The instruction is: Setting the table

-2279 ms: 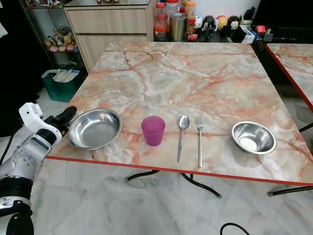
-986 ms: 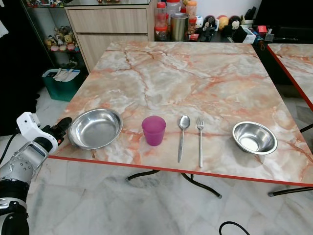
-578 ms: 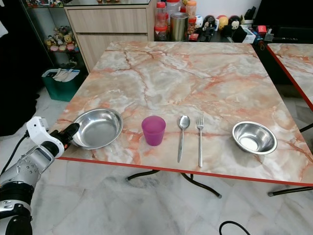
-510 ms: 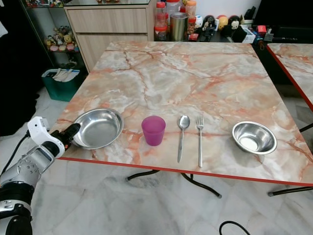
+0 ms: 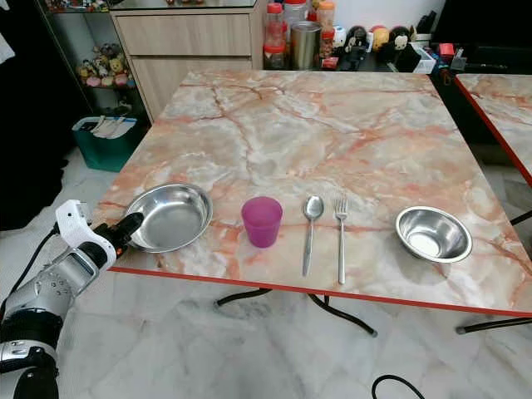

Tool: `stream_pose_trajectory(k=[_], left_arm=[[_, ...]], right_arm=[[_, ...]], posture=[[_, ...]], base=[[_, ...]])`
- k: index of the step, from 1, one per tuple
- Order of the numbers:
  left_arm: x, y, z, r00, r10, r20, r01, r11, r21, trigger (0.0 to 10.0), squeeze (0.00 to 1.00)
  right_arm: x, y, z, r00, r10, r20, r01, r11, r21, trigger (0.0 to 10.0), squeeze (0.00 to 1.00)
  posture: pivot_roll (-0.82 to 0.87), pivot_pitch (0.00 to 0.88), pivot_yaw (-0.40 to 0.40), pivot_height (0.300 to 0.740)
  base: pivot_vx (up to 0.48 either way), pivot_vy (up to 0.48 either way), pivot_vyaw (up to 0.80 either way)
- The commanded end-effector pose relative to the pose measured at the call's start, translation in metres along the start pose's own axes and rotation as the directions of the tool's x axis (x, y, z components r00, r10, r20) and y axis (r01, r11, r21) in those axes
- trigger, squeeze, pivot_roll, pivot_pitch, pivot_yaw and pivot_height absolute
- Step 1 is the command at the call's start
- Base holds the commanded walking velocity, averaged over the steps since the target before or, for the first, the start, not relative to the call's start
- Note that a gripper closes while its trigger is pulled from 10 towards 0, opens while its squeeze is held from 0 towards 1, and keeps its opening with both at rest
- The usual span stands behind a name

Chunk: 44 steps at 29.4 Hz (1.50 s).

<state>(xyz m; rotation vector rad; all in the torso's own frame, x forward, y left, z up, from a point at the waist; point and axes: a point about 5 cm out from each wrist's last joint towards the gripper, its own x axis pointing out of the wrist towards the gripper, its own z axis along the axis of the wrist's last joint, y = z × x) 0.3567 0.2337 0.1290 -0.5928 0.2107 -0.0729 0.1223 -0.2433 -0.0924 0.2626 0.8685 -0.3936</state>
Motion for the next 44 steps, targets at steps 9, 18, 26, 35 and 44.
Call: stream_pose_trajectory(k=[9, 18, 26, 35, 44], left_arm=[[-0.0019, 0.0020, -0.0029, 1.000, 0.023, -0.010, -0.022, 1.000, 0.017, 0.0, 0.00], [-0.0020, 0.0019, -0.0030, 1.000, 0.026, -0.012, -0.026, 1.000, 0.017, 0.0, 0.00], [-0.0027, 0.0035, -0.0029, 0.999, 0.032, -0.009, -0.032, 0.999, 0.013, 0.0, 0.00], [-0.0036, 0.0051, -0.0024, 0.999, 0.041, -0.005, -0.041, 0.999, 0.011, 0.0, 0.00], [-0.0047, 0.0086, -0.0006, 0.997, 0.070, 0.034, -0.070, 0.998, -0.010, 0.0, 0.00]], right_arm=[[-0.0017, -0.0016, -0.0042, 1.000, -0.007, -0.005, 0.007, 1.000, 0.010, 10.0, 0.00], [-0.0016, -0.0014, -0.0039, 1.000, -0.006, -0.005, 0.006, 1.000, 0.010, 10.0, 0.00], [-0.0016, -0.0015, -0.0041, 1.000, -0.006, -0.006, 0.006, 1.000, 0.011, 10.0, 0.00], [-0.0015, -0.0025, -0.0039, 1.000, -0.008, -0.011, 0.008, 1.000, 0.011, 10.0, 0.00], [-0.0012, -0.0034, -0.0027, 1.000, -0.011, -0.010, 0.011, 1.000, 0.010, 10.0, 0.00]], posture=[[-0.01, 0.132, 0.043, 0.740], [-0.01, 0.131, 0.042, 0.740], [-0.01, 0.130, 0.043, 0.740], [-0.01, 0.127, 0.041, 0.740], [-0.01, 0.124, 0.037, 0.740]], base=[[0.000, 0.000, 0.00], [0.000, 0.000, 0.00], [0.000, 0.000, 0.00], [0.000, 0.000, 0.00], [0.000, 0.000, 0.00]])
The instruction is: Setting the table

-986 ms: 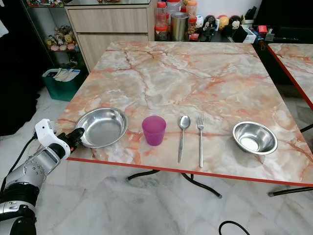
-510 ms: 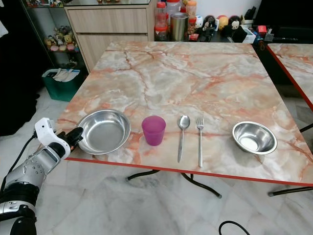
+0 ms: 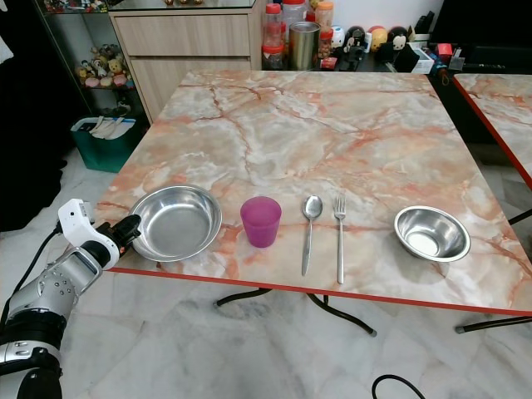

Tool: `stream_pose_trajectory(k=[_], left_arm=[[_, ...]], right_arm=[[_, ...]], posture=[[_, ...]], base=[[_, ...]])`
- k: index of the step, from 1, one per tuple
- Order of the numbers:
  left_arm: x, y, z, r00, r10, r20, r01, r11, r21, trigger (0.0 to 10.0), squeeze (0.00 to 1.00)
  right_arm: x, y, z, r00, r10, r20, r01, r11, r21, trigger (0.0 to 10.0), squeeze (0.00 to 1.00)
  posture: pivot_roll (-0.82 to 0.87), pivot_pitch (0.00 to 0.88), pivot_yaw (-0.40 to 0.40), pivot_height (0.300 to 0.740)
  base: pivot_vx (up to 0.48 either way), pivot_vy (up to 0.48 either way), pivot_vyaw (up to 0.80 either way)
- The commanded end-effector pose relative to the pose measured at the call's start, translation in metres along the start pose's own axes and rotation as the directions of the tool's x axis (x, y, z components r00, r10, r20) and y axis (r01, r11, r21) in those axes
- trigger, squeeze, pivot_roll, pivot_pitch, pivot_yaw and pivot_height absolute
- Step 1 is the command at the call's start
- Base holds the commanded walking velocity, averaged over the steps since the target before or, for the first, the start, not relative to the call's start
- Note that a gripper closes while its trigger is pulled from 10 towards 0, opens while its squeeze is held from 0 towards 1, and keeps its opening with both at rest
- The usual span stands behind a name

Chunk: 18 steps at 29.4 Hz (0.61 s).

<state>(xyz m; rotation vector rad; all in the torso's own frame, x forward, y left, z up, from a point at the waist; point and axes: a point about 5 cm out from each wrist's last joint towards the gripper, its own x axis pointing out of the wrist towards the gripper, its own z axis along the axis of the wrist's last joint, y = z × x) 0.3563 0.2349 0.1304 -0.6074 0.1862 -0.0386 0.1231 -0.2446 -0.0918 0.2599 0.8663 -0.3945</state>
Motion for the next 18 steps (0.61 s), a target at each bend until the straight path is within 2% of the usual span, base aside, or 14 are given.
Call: stream_pose_trajectory(k=[1, 3, 7, 9, 10, 11, 12, 18], left_arm=[[-0.004, 0.011, 0.003, 0.996, 0.072, 0.055, -0.070, 0.997, -0.030, 0.0, 0.00], [-0.005, 0.014, 0.008, 0.991, 0.093, 0.098, -0.085, 0.993, -0.083, 0.0, 0.00], [-0.007, 0.016, 0.015, 0.982, 0.107, 0.157, -0.093, 0.991, -0.096, 0.0, 0.00], [-0.008, 0.015, 0.022, 0.971, 0.104, 0.215, -0.076, 0.988, -0.131, 0.0, 0.00], [-0.009, 0.014, 0.025, 0.965, 0.096, 0.243, -0.060, 0.986, -0.153, 6.2, 0.00], [-0.009, 0.012, 0.026, 0.962, 0.093, 0.259, -0.051, 0.985, -0.164, 6.2, 0.00], [-0.009, 0.010, 0.027, 0.958, 0.082, 0.276, -0.038, 0.986, -0.161, 10.0, 0.00], [-0.009, 0.003, 0.035, 0.925, 0.070, 0.373, -0.007, 0.986, -0.166, 10.0, 0.00]], right_arm=[[-0.002, -0.003, -0.004, 1.000, -0.010, -0.012, 0.010, 1.000, 0.012, 10.0, 0.00], [-0.002, -0.003, -0.004, 1.000, -0.011, -0.012, 0.011, 1.000, 0.010, 10.0, 0.00], [-0.002, -0.004, -0.004, 1.000, -0.011, -0.011, 0.011, 1.000, 0.010, 10.0, 0.00], [-0.002, -0.005, -0.003, 1.000, -0.012, -0.010, 0.012, 1.000, 0.009, 10.0, 0.00], [-0.002, -0.005, -0.003, 1.000, -0.013, -0.008, 0.013, 1.000, 0.009, 10.0, 0.00], [-0.001, -0.005, -0.002, 1.000, -0.014, -0.007, 0.014, 1.000, 0.008, 10.0, 0.00], [-0.001, -0.006, -0.001, 1.000, -0.015, -0.005, 0.015, 1.000, 0.008, 10.0, 0.00], [0.000, -0.009, 0.006, 1.000, -0.019, 0.022, 0.019, 1.000, 0.011, 10.0, 0.00]], posture=[[-0.01, 0.123, 0.036, 0.740], [-0.01, 0.119, 0.032, 0.740], [-0.01, 0.119, 0.030, 0.740], [-0.02, 0.109, 0.027, 0.740], [-0.02, 0.107, 0.025, 0.740], [-0.02, 0.100, 0.022, 0.740], [-0.02, 0.095, 0.020, 0.740], [-0.03, 0.070, 0.009, 0.740]], base=[[0.000, 0.000, 0.00], [0.000, 0.000, 0.00], [0.000, 0.000, 0.00], [0.000, 0.000, 0.00], [0.000, 0.000, 0.00], [0.000, 0.000, 0.00], [0.000, 0.000, 0.00], [0.000, 0.000, 0.00]])
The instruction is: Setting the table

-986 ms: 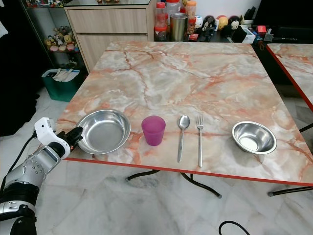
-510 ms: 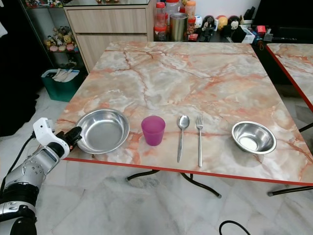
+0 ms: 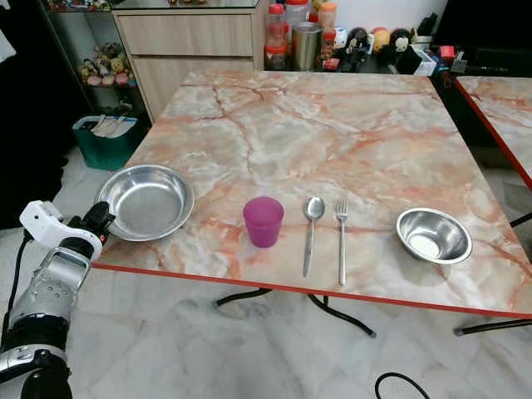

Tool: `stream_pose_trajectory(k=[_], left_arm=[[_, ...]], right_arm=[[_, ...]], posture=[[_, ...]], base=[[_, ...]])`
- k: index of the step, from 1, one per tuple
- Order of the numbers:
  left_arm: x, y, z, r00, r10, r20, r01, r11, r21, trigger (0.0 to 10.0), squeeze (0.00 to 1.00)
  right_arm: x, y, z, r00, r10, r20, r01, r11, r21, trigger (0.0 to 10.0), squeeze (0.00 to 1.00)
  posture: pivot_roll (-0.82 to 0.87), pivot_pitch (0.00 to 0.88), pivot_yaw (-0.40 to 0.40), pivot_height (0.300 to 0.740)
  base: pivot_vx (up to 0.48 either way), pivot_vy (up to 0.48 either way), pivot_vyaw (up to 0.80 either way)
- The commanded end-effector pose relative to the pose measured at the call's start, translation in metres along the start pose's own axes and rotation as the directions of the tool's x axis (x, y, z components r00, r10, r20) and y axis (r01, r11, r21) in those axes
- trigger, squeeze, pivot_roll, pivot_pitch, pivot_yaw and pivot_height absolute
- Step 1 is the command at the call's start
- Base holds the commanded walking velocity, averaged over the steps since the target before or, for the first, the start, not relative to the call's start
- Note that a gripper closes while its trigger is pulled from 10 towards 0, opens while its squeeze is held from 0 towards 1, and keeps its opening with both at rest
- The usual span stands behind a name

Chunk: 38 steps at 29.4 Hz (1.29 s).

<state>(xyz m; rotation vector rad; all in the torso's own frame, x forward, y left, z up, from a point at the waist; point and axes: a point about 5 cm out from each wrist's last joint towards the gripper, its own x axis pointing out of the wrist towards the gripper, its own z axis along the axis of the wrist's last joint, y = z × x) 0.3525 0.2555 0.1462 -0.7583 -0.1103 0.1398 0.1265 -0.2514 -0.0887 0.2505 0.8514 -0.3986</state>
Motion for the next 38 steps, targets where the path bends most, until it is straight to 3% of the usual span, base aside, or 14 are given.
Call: stream_pose_trajectory(k=[1, 12, 17, 24, 38], left_arm=[[0.003, -0.010, 0.013, 0.996, -0.039, 0.085, 0.041, 0.999, -0.018, 10.0, 0.00], [0.011, -0.056, 0.038, 0.956, -0.154, 0.251, 0.160, 0.987, -0.005, 10.0, 0.00], [0.011, -0.075, 0.049, 0.932, -0.212, 0.295, 0.200, 0.977, 0.070, 10.0, 0.00], [0.010, -0.078, 0.051, 0.928, -0.215, 0.303, 0.201, 0.977, 0.077, 10.0, 0.00], [0.010, -0.073, 0.051, 0.936, -0.201, 0.290, 0.176, 0.978, 0.110, 10.0, 0.00]], right_arm=[[0.000, -0.005, 0.002, 1.000, -0.014, 0.013, 0.014, 1.000, 0.015, 10.0, 0.00], [0.003, -0.003, 0.012, 0.999, -0.004, 0.033, 0.003, 1.000, 0.012, 10.0, 0.00], [0.003, -0.003, 0.012, 0.999, -0.003, 0.032, 0.002, 1.000, 0.015, 10.0, 0.00], [0.003, -0.002, 0.010, 1.000, -0.008, 0.023, 0.007, 1.000, 0.018, 10.0, 0.00], [-0.001, -0.005, -0.001, 1.000, -0.017, -0.009, 0.017, 1.000, 0.023, 10.0, 0.00]], posture=[[-0.03, 0.063, 0.006, 0.740], [-0.03, 0.022, -0.016, 0.740], [-0.03, 0.036, -0.014, 0.740], [-0.02, 0.049, -0.012, 0.740], [-0.02, 0.075, 0.002, 0.740]], base=[[0.000, 0.000, 0.00], [0.000, 0.000, 0.00], [0.000, 0.000, 0.00], [0.000, 0.000, 0.00], [0.000, -0.348, 0.00]])
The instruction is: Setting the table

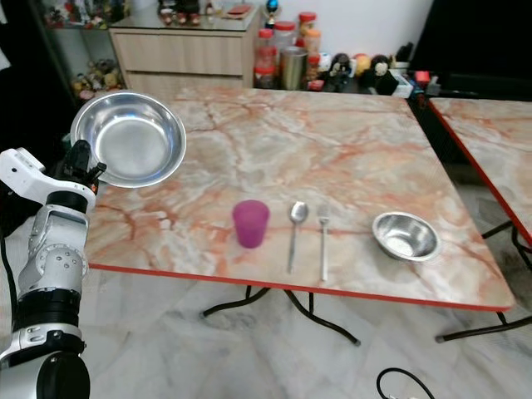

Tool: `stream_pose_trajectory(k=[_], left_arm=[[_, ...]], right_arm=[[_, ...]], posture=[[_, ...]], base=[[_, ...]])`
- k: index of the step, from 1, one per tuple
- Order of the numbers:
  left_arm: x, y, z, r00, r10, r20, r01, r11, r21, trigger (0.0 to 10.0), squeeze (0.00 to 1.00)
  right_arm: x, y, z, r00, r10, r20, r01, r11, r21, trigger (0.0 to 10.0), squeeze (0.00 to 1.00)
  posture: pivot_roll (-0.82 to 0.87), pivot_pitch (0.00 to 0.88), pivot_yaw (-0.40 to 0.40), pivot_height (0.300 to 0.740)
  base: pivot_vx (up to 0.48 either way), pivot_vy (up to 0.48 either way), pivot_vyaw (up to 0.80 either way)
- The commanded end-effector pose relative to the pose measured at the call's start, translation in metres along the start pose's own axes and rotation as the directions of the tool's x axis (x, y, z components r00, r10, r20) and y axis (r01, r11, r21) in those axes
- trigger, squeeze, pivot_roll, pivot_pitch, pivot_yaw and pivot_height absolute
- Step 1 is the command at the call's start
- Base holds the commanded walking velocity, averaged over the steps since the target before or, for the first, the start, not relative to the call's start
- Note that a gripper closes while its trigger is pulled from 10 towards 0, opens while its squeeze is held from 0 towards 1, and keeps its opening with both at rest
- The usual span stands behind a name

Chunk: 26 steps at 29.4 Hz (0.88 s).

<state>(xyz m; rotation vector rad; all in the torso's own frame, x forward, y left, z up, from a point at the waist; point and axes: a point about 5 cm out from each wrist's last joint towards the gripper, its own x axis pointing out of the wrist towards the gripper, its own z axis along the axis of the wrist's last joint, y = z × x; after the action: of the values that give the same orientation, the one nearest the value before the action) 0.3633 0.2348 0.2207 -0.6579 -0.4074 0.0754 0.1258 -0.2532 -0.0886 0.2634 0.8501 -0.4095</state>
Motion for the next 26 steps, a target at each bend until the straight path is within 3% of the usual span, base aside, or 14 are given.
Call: stream_pose_trajectory(k=[1, 15, 18, 26], left_arm=[[0.0032, -0.0054, 0.0136, 0.998, -0.022, 0.053, 0.021, 1.000, 0.018, 10.0, 0.00], [0.0042, -0.0057, 0.0195, 0.997, -0.027, 0.067, 0.024, 0.999, 0.041, 10.0, 0.00], [0.0042, -0.0052, 0.0211, 0.997, -0.026, 0.071, 0.023, 0.999, 0.042, 10.0, 0.00], [0.0029, -0.0051, 0.0225, 0.997, -0.028, 0.072, 0.025, 0.998, 0.049, 10.0, 0.00]], right_arm=[[-0.0007, -0.0032, -0.0016, 1.000, -0.013, -0.010, 0.013, 1.000, 0.004, 10.0, 0.00], [-0.0009, -0.0049, -0.0016, 1.000, -0.020, -0.011, 0.020, 0.999, 0.025, 10.0, 0.00], [-0.0011, -0.0059, -0.0019, 1.000, -0.020, -0.017, 0.019, 1.000, -0.011, 10.0, 0.00], [-0.0018, -0.0056, -0.0037, 1.000, -0.019, -0.015, 0.019, 1.000, 0.006, 10.0, 0.00]], posture=[[-0.02, 0.074, 0.002, 0.740], [-0.02, 0.074, -0.003, 0.740], [-0.02, 0.075, -0.003, 0.740], [-0.02, 0.077, -0.003, 0.740]], base=[[0.000, -0.371, 0.00], [0.000, -0.365, 0.09], [0.000, -0.358, 0.00], [0.000, -0.353, 0.51]])
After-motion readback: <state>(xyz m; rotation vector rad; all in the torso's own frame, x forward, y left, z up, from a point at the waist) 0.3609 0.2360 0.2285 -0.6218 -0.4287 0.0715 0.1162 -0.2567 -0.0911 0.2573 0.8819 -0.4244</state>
